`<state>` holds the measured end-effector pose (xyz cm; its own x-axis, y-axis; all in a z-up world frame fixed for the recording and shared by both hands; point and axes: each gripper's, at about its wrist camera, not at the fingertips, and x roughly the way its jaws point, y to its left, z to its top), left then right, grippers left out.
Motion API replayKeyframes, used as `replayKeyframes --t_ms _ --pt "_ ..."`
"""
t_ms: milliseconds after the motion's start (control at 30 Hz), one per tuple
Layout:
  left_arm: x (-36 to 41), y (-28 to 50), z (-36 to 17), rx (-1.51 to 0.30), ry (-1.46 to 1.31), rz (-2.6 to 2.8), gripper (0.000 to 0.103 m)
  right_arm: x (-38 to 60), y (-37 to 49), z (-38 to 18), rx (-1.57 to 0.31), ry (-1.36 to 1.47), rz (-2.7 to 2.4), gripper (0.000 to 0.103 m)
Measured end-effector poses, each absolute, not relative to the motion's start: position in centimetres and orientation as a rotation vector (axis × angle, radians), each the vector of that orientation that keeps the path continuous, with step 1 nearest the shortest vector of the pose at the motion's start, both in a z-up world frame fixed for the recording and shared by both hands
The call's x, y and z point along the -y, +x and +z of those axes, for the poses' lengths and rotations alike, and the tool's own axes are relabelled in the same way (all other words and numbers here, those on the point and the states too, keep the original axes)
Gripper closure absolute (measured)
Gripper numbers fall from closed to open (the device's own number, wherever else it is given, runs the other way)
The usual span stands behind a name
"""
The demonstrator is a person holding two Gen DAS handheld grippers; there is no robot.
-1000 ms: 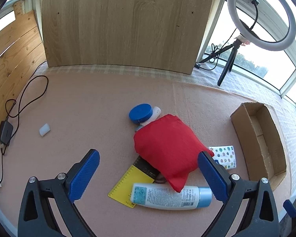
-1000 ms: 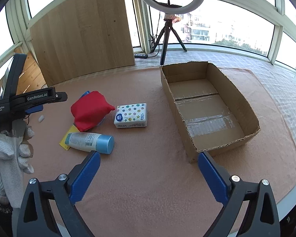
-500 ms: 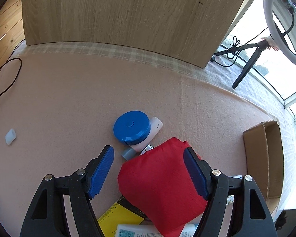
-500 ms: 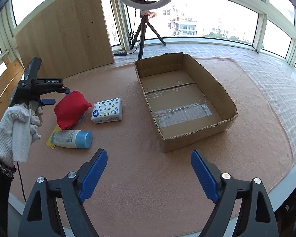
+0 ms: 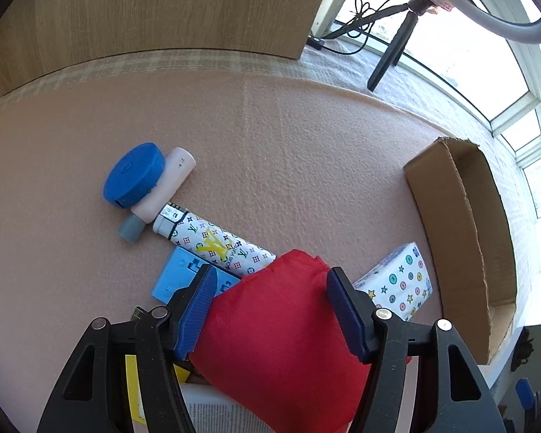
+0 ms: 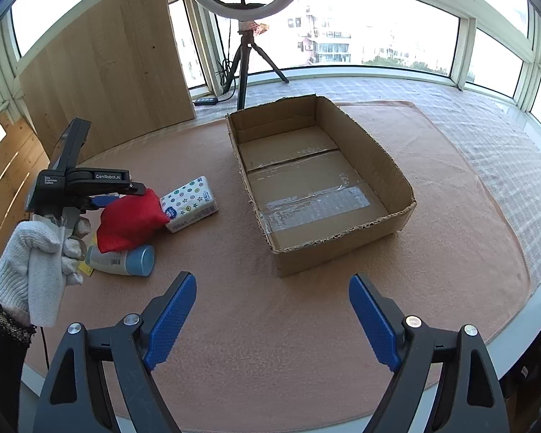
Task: Organize objects
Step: 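Lower the left tool onto the red cushion and close its fingers, then lift the red cushion with the left tool and carry it over the box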
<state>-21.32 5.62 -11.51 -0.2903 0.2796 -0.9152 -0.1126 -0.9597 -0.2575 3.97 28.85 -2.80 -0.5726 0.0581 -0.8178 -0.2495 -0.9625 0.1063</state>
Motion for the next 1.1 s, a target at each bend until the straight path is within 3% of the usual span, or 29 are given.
replayKeyframes --t_ms 633,900,1100 --pt "-11.5 -9.8 -10.5 0.067 -1.550 2.133 0.036 -28.1 3.3 -3.5 -0.399 -1.415 2.664 0.019" --pt "-7.0 -5.5 -7.9 0.209 -1.493 2.244 0.030 -27.4 1.5 -3.0 -0.495 -1.496 2.796 0.019" --pt "-6.2 -2.8 -7.1 0.309 -1.470 2.184 0.030 -24.3 -1.6 -3.0 -0.380 -1.642 2.920 0.019"
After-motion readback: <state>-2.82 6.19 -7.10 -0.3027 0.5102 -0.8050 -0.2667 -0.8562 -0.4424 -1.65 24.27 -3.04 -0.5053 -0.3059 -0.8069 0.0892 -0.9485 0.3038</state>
